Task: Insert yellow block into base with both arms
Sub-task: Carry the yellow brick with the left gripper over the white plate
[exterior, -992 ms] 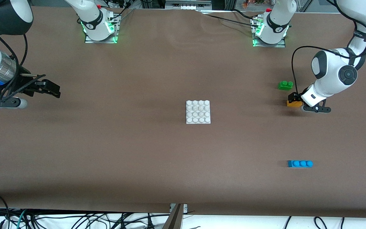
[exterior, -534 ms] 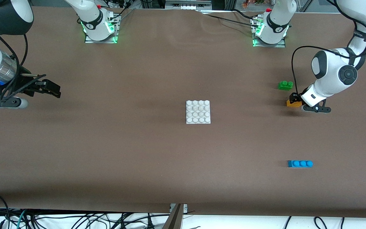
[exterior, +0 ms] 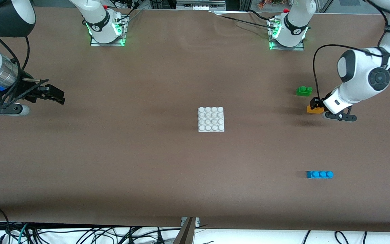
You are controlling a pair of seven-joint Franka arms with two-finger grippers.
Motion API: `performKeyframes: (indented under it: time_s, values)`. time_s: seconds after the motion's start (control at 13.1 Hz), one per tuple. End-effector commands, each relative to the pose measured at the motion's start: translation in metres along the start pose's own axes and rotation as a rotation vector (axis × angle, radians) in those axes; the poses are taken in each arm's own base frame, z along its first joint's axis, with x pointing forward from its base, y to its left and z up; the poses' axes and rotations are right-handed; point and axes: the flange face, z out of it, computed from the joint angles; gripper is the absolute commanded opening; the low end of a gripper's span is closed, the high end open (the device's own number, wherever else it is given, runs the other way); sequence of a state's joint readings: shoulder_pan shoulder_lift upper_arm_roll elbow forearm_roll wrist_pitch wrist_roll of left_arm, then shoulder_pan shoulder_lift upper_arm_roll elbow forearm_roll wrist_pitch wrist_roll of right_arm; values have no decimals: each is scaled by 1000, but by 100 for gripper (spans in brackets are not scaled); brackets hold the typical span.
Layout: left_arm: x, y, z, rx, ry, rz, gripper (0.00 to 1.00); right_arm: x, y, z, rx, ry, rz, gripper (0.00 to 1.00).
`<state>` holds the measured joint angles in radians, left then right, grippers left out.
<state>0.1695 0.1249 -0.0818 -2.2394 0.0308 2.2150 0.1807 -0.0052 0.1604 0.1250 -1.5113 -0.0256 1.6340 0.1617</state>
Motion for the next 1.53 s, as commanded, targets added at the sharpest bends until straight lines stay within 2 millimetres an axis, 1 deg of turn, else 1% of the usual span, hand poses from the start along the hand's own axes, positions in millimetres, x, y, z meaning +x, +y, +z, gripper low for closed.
performKeyframes:
  time_s: [0.0,0.08,0.15,0.31,0.38,0.46,0.61,0.69,0.76,0.99,1.22,1.3,1.37,1.45]
  values:
    - [24,39,-64,7,-52,-29,47,-2,0,-6,-10,12,4,100]
    - [29,68,-78,12,-67,-55,47,-2,2,-7,-10,13,7,100]
    - [33,101,-90,18,-59,-73,47,-2,2,-6,-11,12,7,100]
    - [47,157,-104,10,-27,-97,47,-2,2,-6,-11,12,7,100]
    - [52,180,-104,-2,-24,-112,47,-2,2,-6,-11,12,7,100]
    - [55,207,-106,-29,-23,-144,47,-2,0,-6,-11,12,2,100]
    - [61,263,-104,-67,-35,-193,47,-2,2,-6,-13,12,7,100]
    - [63,285,-97,-72,-47,-190,47,-2,2,-6,-13,12,7,100]
    - [67,306,-94,-79,-48,-160,47,-2,2,-6,-13,12,5,100]
    - [75,369,-82,-110,-56,-67,43,-2,2,-6,-13,11,5,100]
    - [80,409,-52,-72,-62,17,42,-2,2,-6,-13,11,5,100]
    - [77,428,-41,-59,-65,49,42,-2,2,-5,-13,9,5,100]
    - [77,444,-30,-56,-69,56,42,-2,3,-6,-16,11,5,100]
    - [79,455,-21,-56,-47,32,43,-2,3,-5,-16,10,5,100]
